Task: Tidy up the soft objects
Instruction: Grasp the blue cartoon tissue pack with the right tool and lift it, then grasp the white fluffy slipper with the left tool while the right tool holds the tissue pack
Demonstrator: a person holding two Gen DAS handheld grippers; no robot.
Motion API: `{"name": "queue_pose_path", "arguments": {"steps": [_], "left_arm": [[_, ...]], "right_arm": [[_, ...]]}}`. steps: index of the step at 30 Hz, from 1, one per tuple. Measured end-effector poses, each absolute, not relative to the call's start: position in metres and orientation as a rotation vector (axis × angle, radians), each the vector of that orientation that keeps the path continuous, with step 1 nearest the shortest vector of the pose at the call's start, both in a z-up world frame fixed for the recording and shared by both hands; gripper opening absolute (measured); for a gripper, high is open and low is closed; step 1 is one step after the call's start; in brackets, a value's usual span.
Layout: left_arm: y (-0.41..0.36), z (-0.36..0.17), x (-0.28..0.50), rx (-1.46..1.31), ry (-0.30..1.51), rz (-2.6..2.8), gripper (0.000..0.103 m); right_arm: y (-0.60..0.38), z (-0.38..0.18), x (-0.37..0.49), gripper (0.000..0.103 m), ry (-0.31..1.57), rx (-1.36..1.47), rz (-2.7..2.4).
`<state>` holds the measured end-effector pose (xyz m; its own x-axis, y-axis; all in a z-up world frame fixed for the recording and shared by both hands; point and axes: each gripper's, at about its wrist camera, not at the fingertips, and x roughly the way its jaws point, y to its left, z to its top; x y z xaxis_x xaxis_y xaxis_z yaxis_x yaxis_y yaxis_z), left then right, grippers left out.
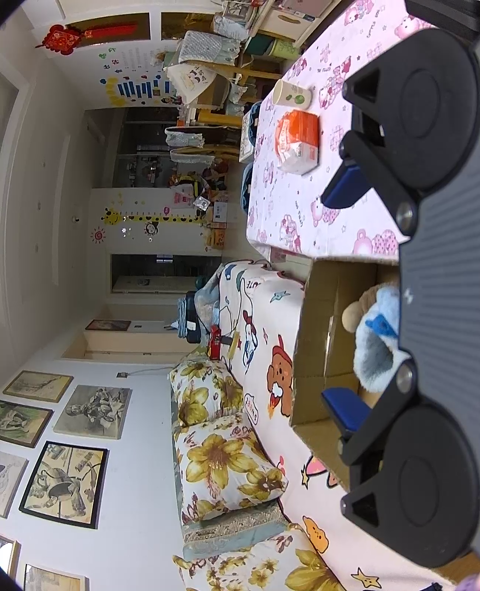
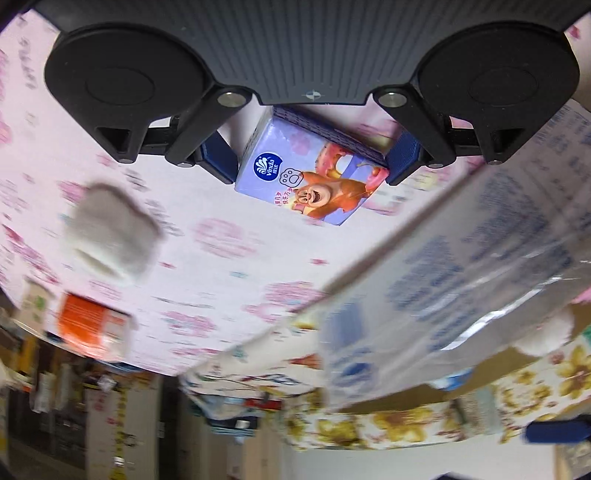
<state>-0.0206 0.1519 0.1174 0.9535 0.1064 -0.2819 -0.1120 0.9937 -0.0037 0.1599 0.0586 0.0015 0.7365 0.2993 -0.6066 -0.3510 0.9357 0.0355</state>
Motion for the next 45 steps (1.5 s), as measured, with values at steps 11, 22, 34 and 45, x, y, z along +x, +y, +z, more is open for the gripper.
{"name": "queue_pose_path", "arguments": {"steps": [11, 22, 34, 45], "left_arm": [[0.101, 0.110, -0.026, 0.040, 0.300, -0.009, 0.102], [0.023, 0.075, 0.000, 0.155, 0.381, -0.148, 0.102], [-0.036, 0.021, 0.076, 0.244, 0.471, -0.232, 0.102], [-0.033, -0.001, 0.116, 0.166, 0.596, -0.203, 0.079]], "right_arm": [[-0.048, -0.004, 0.157, 0.103, 0.654, 0.042, 0.033], [-0.114, -0.007, 0.162, 0.103, 0.640, 0.069, -0.134], [-0.138, -0.008, 0.157, 0.103, 0.647, 0.137, -0.077], [-0.130, -0.006, 0.160, 0.103, 0.660, 0.089, -0.046]]}}
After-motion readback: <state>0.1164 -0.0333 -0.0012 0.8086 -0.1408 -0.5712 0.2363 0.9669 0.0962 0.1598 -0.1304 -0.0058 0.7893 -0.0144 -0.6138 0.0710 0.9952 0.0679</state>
